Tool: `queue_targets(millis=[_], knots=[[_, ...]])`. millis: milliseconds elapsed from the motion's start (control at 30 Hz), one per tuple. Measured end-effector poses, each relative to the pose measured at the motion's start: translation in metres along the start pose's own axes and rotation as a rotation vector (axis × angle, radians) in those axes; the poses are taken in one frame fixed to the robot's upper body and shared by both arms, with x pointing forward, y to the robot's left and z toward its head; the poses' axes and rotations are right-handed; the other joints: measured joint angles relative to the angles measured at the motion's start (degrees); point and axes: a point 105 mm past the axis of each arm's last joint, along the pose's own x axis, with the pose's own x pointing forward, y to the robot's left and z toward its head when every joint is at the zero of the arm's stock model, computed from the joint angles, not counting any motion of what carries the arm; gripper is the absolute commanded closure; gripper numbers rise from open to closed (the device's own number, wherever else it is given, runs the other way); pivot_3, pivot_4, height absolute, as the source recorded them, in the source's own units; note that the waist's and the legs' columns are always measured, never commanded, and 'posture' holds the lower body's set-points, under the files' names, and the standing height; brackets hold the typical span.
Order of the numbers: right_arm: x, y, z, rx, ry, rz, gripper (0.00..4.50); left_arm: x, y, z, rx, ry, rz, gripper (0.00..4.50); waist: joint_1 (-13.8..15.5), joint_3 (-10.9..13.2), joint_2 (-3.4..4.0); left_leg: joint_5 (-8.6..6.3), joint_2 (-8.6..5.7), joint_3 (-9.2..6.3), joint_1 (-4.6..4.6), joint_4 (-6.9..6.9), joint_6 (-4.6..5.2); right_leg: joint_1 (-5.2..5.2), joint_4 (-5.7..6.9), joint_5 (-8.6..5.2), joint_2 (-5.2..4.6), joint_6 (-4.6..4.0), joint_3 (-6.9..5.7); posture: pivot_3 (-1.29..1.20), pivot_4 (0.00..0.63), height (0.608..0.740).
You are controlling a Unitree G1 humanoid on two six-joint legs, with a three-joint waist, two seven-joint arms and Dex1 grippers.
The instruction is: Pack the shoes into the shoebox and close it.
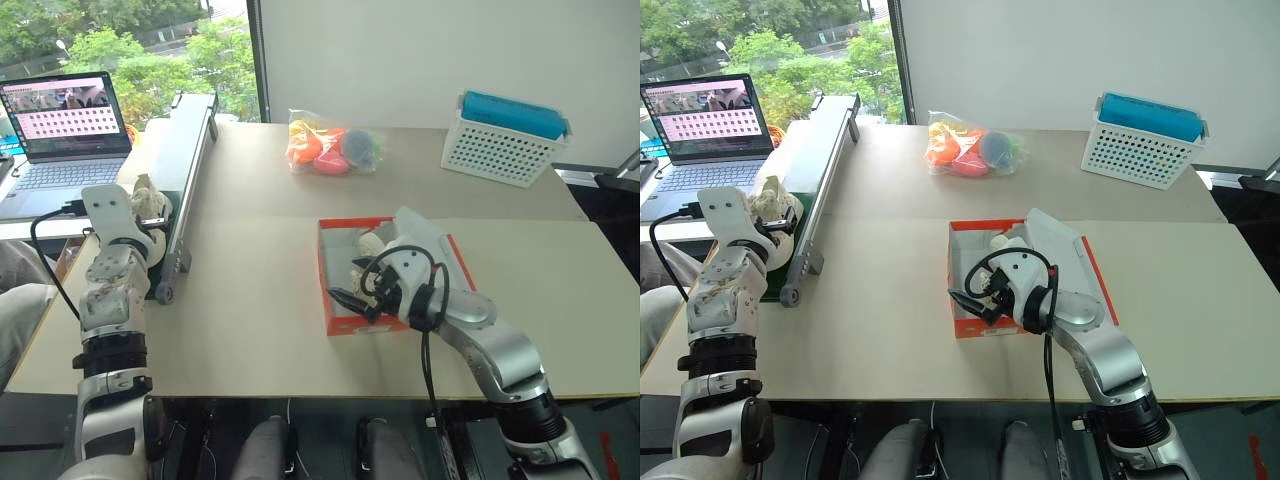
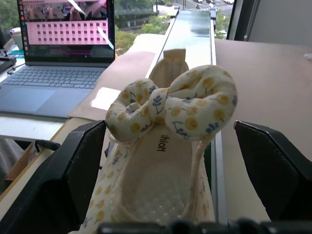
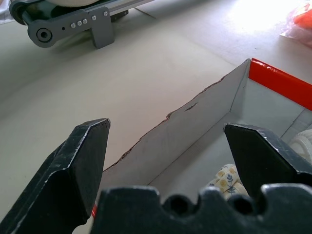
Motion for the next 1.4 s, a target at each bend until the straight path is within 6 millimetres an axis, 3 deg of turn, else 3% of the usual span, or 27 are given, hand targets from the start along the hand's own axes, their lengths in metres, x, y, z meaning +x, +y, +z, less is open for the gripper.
queue_targets(millis=[100, 200, 267, 467, 1033, 1267, 1400], knots=[[0.000, 0.000, 0.000, 0.001, 0.000, -0.001, 0.05, 0.000, -0.002, -0.001, -0.005, 0.005, -0.006, 0.00, 0.13, -0.01, -0.01, 0.01, 0.00, -0.02, 0.01, 0.03, -0.01, 0.03, 0.02, 0.00, 0.00, 0.00, 0.00, 0.00, 0.150, 0.699], [0.000, 0.000, 0.001, 0.001, -0.001, -0.002, 0.00, -0.001, -0.008, -0.001, -0.015, 0.000, -0.025, 0.78, 0.21, -0.02, -0.02, 0.00, 0.00, -0.04, 0.01, 0.04, -0.02, 0.04, 0.01, 0.00, -0.01, 0.00, -0.01, 0.00, 0.150, 0.699], [0.000, -0.001, 0.001, 0.000, -0.002, -0.004, 0.00, -0.002, -0.012, 0.001, -0.030, -0.010, -0.045, 1.66, 0.25, -0.02, -0.02, 0.01, 0.00, -0.05, 0.01, 0.03, -0.02, 0.04, 0.01, 0.00, -0.01, 0.00, -0.01, 0.00, 0.150, 0.699], [0.000, -0.004, 0.008, -0.012, -0.015, -0.009, 0.00, -0.003, -0.016, 0.002, -0.056, 0.004, -0.067, 3.75, 0.27, -0.02, -0.02, 0.01, -0.01, -0.05, 0.04, 0.04, -0.03, 0.06, 0.04, 0.00, -0.01, 0.00, 0.00, 0.00, 0.150, 0.699], [0.001, -0.017, 0.020, -0.024, -0.039, -0.036, 0.00, -0.003, -0.012, 0.001, -0.100, 0.021, -0.058, 3.75, 0.61, -0.05, -0.03, 0.02, -0.02, -0.07, 0.07, 0.03, -0.03, 0.10, 0.03, 0.00, -0.01, 0.00, -0.02, 0.00, 0.150, 0.699], [0.005, -0.023, 0.022, -0.018, -0.043, -0.051, 0.00, -0.008, -0.033, 0.005, -0.349, 0.023, -0.191, 3.75, 0.62, -0.03, -0.05, 0.01, -0.02, -0.07, 0.05, 0.04, -0.03, 0.09, -0.02, 0.00, -0.02, 0.00, -0.02, 0.00, 0.150, 0.699], [0.006, -0.029, 0.023, 0.001, -0.048, -0.079, 0.00, -0.014, -0.053, 0.023, -0.439, -0.015, -0.301, 3.75, 0.44, -0.01, -0.09, 0.01, -0.03, -0.06, 0.03, 0.03, -0.02, 0.10, -0.04, 0.00, -0.02, 0.00, -0.03, 0.00, 0.150, 0.699]])
